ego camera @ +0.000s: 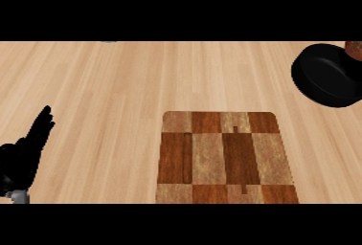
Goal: Pick the squash from the cutting board and place it in the pot
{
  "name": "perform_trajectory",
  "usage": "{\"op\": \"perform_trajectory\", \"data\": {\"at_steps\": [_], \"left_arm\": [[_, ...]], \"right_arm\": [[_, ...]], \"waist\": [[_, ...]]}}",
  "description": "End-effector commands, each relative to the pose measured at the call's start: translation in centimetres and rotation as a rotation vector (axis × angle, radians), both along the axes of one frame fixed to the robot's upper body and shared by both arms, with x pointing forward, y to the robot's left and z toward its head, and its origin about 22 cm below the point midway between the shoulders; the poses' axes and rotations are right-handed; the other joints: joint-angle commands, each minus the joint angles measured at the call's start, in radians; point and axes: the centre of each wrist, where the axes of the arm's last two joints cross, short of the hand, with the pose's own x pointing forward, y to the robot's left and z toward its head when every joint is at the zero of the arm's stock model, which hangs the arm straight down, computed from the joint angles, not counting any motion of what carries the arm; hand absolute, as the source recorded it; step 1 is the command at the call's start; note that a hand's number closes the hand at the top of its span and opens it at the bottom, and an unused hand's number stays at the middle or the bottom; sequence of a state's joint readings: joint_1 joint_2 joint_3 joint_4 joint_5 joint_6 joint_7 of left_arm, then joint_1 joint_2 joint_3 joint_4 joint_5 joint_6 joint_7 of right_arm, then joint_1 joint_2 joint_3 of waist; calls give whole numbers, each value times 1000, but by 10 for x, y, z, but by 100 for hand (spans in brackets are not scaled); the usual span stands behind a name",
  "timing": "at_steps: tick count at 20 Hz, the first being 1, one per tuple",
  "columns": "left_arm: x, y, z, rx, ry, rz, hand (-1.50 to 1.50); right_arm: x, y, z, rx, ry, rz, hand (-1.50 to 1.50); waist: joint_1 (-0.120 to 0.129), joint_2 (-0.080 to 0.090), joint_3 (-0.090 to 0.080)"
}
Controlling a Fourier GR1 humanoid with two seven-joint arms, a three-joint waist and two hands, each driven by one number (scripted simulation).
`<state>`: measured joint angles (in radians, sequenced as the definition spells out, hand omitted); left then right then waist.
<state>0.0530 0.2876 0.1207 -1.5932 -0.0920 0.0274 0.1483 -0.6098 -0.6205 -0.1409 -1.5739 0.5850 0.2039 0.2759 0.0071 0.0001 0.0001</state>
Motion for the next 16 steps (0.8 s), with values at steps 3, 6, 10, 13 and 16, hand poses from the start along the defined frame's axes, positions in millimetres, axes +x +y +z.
{"op": "perform_trajectory", "data": {"at_steps": [3, 6, 10, 13, 16], "left_arm": [[4, 10, 10, -2, 1, -17, 0], [9, 15, 0, -3, 6, -17, 0], [12, 3, 17, 16, -23, -38, 0], [17, -6, 2, 7, -16, -35, 0], [20, 5, 9, 5, -5, -35, 0]], "right_arm": [[41, -6, 18, 72, -31, -12, 150], [43, -39, 19, 71, -27, 1, 150], [70, -76, 2, 37, -24, -57, 150], [84, -83, -4, 32, -3, -51, 150], [89, -94, -7, 25, -4, -29, 150]], "waist": [[12, 3, 0], [5, 2, 0], [35, 12, 1], [43, 17, 1], [44, 17, 1]]}}
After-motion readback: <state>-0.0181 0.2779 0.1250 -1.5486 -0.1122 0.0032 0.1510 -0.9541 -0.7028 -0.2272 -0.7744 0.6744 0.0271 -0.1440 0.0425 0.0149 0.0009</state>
